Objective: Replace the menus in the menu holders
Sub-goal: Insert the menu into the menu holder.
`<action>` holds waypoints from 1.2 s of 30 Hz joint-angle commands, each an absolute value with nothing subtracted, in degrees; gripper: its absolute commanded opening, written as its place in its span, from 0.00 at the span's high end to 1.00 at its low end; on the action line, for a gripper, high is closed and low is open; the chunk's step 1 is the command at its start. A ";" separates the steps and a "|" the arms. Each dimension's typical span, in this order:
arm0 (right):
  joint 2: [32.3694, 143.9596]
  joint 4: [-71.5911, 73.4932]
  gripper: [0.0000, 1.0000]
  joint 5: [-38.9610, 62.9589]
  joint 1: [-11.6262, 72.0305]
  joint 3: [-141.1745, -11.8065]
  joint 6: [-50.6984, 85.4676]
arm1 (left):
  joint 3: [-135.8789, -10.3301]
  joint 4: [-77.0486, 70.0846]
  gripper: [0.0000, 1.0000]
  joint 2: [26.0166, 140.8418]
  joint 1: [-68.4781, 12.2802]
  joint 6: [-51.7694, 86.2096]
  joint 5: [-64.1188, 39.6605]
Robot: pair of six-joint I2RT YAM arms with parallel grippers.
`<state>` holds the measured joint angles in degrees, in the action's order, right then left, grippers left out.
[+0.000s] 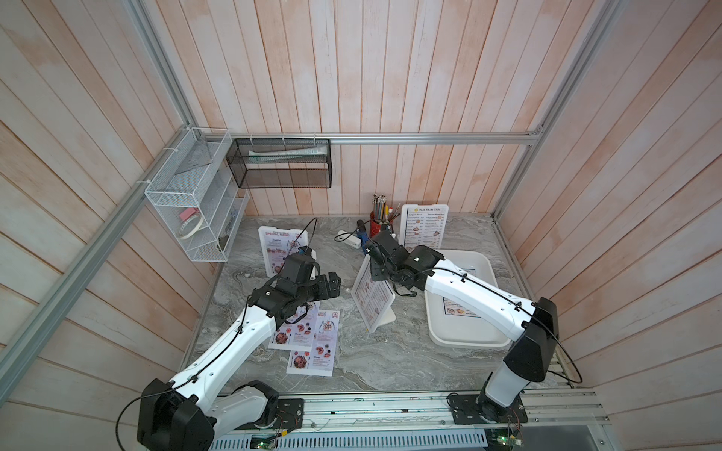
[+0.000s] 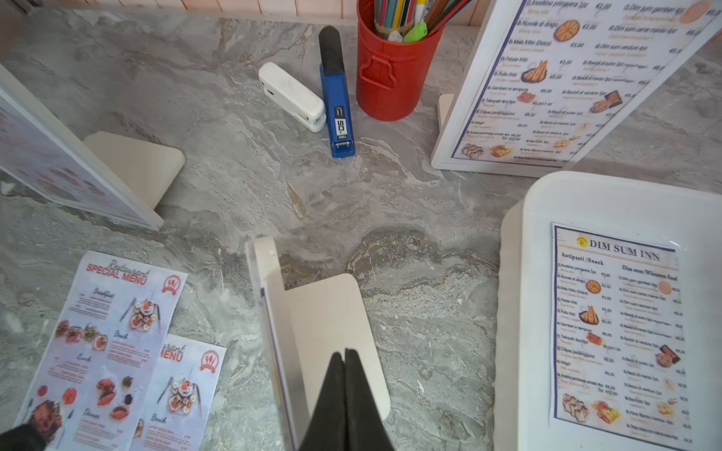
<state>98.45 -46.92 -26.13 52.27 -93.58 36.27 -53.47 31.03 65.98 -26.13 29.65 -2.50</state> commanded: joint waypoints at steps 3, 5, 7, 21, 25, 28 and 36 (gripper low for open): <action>99.57 -49.65 0.94 -28.08 53.09 -94.75 35.49 | -54.95 31.95 0.00 65.17 -25.35 28.63 -1.67; 99.52 -49.75 0.94 -27.94 53.09 -94.99 35.42 | -55.11 31.82 0.00 65.34 -25.27 28.58 -1.87; 99.28 -49.74 0.94 -28.20 53.09 -95.43 35.46 | -55.15 31.65 0.00 65.54 -25.20 28.64 -1.93; 95.48 -45.91 0.85 -21.35 52.19 -95.71 34.40 | -55.97 32.11 0.00 65.61 -25.11 28.31 -2.43; 91.22 -46.23 0.73 -15.68 50.47 -95.24 34.01 | -57.10 32.78 0.00 66.48 -24.29 27.37 -1.97; 88.04 -46.54 0.59 -12.29 49.91 -93.29 33.62 | -57.88 33.03 0.00 67.14 -23.91 26.93 -2.20; 76.02 -34.41 0.51 7.36 49.76 -75.67 34.08 | -58.66 34.52 0.00 67.15 -23.12 26.39 -2.37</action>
